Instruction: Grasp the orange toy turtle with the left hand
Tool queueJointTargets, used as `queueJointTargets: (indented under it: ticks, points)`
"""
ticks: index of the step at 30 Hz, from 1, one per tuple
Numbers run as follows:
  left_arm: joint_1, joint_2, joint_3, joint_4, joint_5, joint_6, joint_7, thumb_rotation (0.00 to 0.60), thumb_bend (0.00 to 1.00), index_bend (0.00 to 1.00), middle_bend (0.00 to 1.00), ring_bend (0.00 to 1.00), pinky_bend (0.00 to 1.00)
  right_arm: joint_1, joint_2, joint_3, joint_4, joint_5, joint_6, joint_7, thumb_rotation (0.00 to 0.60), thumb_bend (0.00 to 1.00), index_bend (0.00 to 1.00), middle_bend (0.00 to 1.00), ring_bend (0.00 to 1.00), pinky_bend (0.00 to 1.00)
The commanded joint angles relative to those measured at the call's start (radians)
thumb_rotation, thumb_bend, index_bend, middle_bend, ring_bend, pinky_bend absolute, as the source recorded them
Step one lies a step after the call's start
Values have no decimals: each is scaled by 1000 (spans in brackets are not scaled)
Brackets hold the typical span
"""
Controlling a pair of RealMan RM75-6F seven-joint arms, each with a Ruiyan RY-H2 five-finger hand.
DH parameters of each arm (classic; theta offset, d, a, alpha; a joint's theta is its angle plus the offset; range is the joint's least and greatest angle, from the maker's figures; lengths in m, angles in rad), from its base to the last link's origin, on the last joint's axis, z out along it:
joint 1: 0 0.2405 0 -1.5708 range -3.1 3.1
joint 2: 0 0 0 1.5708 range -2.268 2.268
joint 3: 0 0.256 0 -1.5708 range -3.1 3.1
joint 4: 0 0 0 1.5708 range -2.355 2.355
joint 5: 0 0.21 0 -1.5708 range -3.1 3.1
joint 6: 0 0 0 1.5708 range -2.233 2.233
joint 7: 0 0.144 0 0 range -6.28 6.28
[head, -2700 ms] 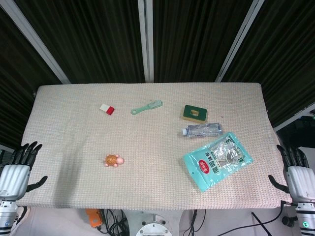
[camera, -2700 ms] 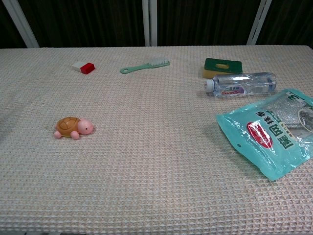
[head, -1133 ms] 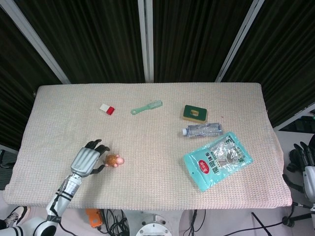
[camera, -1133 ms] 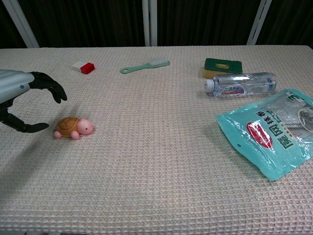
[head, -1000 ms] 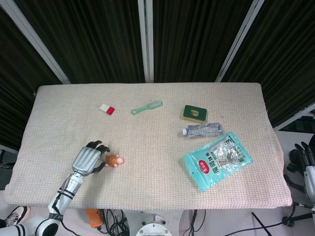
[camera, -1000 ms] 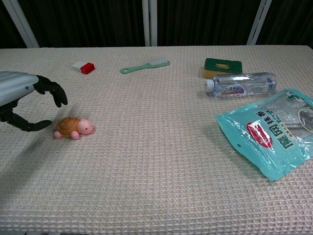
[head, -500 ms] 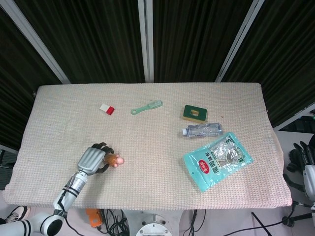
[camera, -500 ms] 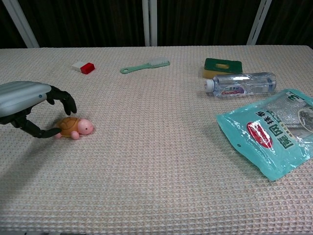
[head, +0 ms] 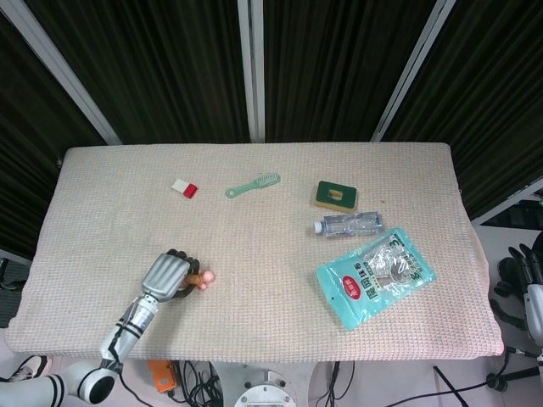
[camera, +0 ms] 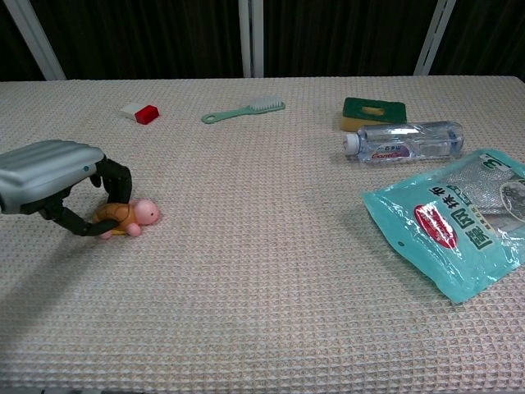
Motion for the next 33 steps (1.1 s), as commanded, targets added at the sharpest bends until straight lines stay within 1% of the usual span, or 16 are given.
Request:
queueJointTargets:
  ticks: [1,5,7,9,10,12,13,14,15,17,19,22,28,30,33]
  points:
    - [-1,-14,0,16,8,16,1,600,362,612,615,437,433,-1,0,-1,2,0,0,3,600,160,0,0,0,0]
    - [4,-39,-3,41,24,57,0,600,372,723,722,546,530,-2,-2,-1,7,2,-2,7,600,161,0,0,0,0]
    - [7,-44,-3,45,23,67,1,600,379,749,746,569,541,-2,-3,-1,10,0,-2,10,600,161,0,0,0,0]
    - [8,-41,-4,38,15,65,-1,600,378,754,752,573,538,-2,-4,-1,11,0,-2,11,600,160,0,0,0,0]
    - [9,-40,-3,36,13,65,0,600,374,746,746,568,533,-2,-4,-1,12,0,-1,12,600,161,0,0,0,0]
    - [8,-30,3,31,6,52,3,600,353,684,692,517,507,-3,-5,-1,14,1,-1,13,600,160,0,0,0,0]
    - [6,-22,6,24,-3,37,4,600,336,623,633,460,480,-3,-5,0,15,2,-1,14,600,161,0,0,0,0]
    - [2,-10,8,12,-17,17,6,600,311,541,540,371,436,-4,-4,0,15,3,0,15,600,160,0,0,0,0]
    - [0,-1,9,3,-25,5,6,600,297,497,483,317,406,-5,-4,0,15,3,1,16,600,160,0,0,0,0]
    - [-3,14,10,-11,-30,-3,3,600,262,381,336,186,317,-5,-3,1,16,3,2,16,600,161,0,0,0,0]
    - [-2,22,11,-18,-27,0,-4,600,248,326,292,153,292,-5,-4,1,16,4,1,16,600,161,0,0,0,0]
    - [-2,39,16,-37,-24,-1,-16,600,234,303,282,147,284,-4,-4,1,17,5,-3,20,600,164,0,0,0,0]
    - [-5,57,20,-59,-36,-11,-9,600,229,309,299,147,287,-3,-5,2,17,6,-6,19,600,168,0,0,0,0]
    - [-8,52,18,-55,-42,-14,-7,600,230,319,317,156,299,-2,-6,1,16,4,-7,17,600,169,0,0,0,0]
    - [-11,39,14,-40,-48,-15,-9,600,239,372,382,210,342,-2,-5,0,15,4,-8,14,600,170,0,0,0,0]
